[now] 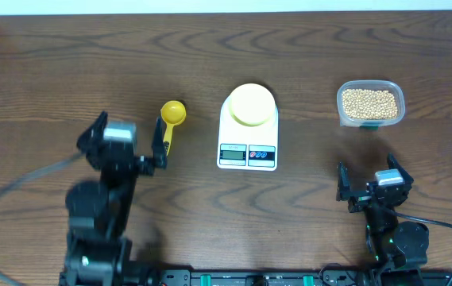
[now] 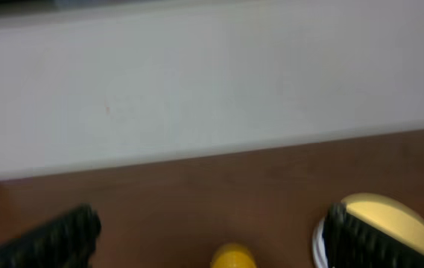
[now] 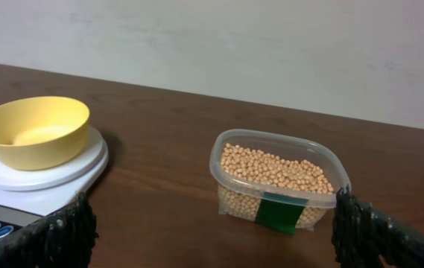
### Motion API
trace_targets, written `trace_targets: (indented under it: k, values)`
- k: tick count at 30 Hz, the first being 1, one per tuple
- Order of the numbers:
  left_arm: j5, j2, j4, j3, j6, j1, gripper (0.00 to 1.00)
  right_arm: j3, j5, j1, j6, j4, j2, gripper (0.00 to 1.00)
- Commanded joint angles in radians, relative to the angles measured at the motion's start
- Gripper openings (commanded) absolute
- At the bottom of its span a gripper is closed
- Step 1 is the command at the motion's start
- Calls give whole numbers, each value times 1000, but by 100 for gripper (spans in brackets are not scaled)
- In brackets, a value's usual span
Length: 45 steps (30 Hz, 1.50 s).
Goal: Scoop item into bowl and weigh 50g on scale
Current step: 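Reach the left gripper forward over the yellow scoop's handle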
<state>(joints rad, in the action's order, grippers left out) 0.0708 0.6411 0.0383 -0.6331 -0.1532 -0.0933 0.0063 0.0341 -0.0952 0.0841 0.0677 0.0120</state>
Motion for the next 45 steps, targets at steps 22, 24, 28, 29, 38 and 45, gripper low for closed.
trace_targets:
  k: [22, 24, 28, 29, 38, 45]
  values:
    - [105, 883, 495, -450, 6, 5, 98, -1, 10, -4, 0, 4, -5, 99]
    - [105, 888, 495, -450, 6, 5, 98, -1, 10, -4, 0, 4, -5, 99]
    - [105, 888, 487, -450, 6, 5, 98, -1, 10, -4, 0, 4, -5, 99]
    - [105, 888, 479, -450, 6, 5, 98, -1, 10, -4, 0, 4, -5, 99]
    - [105, 941, 426, -450, 6, 4, 98, -1, 10, -4, 0, 4, -5, 99]
    - [105, 1028, 396, -450, 6, 4, 98, -1, 10, -4, 0, 4, -5, 99]
